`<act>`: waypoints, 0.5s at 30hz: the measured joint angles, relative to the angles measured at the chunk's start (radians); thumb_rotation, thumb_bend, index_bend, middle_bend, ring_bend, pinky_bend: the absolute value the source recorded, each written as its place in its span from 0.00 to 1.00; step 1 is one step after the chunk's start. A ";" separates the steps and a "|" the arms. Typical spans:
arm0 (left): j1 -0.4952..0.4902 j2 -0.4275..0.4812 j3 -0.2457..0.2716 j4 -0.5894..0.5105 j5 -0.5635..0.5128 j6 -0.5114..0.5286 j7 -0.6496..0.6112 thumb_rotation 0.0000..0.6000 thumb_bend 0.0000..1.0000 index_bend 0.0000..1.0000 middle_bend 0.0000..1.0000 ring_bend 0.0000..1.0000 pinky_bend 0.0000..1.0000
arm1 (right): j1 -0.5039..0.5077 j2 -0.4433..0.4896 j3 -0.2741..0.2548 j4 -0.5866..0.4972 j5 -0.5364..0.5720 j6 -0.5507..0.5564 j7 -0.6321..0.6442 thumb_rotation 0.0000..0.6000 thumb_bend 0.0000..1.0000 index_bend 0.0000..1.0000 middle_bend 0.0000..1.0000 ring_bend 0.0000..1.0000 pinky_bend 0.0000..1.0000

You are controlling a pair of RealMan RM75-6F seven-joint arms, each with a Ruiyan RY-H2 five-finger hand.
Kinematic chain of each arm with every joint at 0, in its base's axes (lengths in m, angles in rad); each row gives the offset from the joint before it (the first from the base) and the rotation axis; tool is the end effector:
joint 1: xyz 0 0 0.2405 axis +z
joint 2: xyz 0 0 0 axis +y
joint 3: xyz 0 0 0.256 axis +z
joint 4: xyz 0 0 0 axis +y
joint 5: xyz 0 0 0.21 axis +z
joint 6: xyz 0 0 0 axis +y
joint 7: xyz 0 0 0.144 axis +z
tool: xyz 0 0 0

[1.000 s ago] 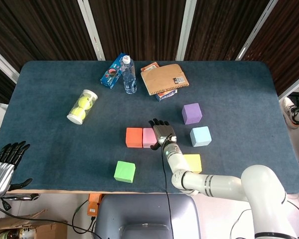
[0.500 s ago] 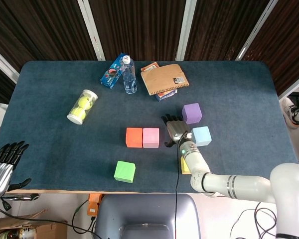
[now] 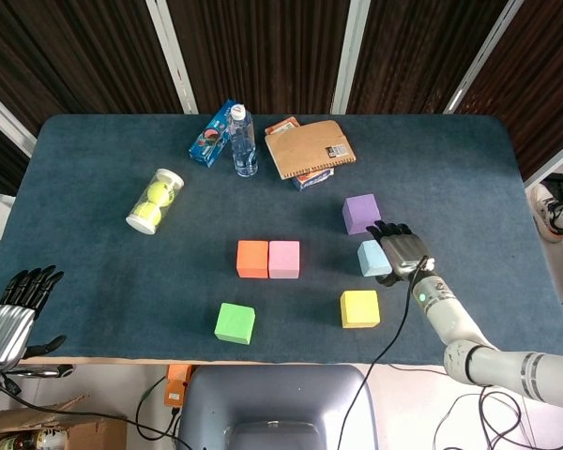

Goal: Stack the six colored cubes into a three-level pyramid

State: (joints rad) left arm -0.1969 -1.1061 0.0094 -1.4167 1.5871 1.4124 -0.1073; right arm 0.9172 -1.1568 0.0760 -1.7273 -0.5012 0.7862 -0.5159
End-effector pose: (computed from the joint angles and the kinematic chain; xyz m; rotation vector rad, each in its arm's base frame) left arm -0.3282 0.2082 0.1631 -1.6012 -0.8118 -0.8525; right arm -0.1840 -0.3608 0.0690 1.7839 -1.1665 0.4848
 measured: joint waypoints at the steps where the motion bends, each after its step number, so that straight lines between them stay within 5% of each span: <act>1: -0.002 -0.002 0.000 -0.001 -0.001 -0.004 0.004 0.99 0.09 0.01 0.03 0.00 0.07 | -0.005 0.001 -0.004 0.010 -0.011 -0.012 0.009 1.00 0.20 0.07 0.00 0.00 0.00; 15: -0.016 -0.012 -0.008 -0.005 -0.024 -0.038 0.024 0.99 0.09 0.01 0.03 0.00 0.07 | 0.028 -0.110 -0.055 0.254 -0.023 -0.149 0.080 1.00 0.20 0.12 0.00 0.00 0.00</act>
State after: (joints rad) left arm -0.2133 -1.1185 0.0016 -1.4219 1.5632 1.3748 -0.0837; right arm 0.9451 -1.2672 0.0213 -1.4734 -0.5238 0.6368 -0.4357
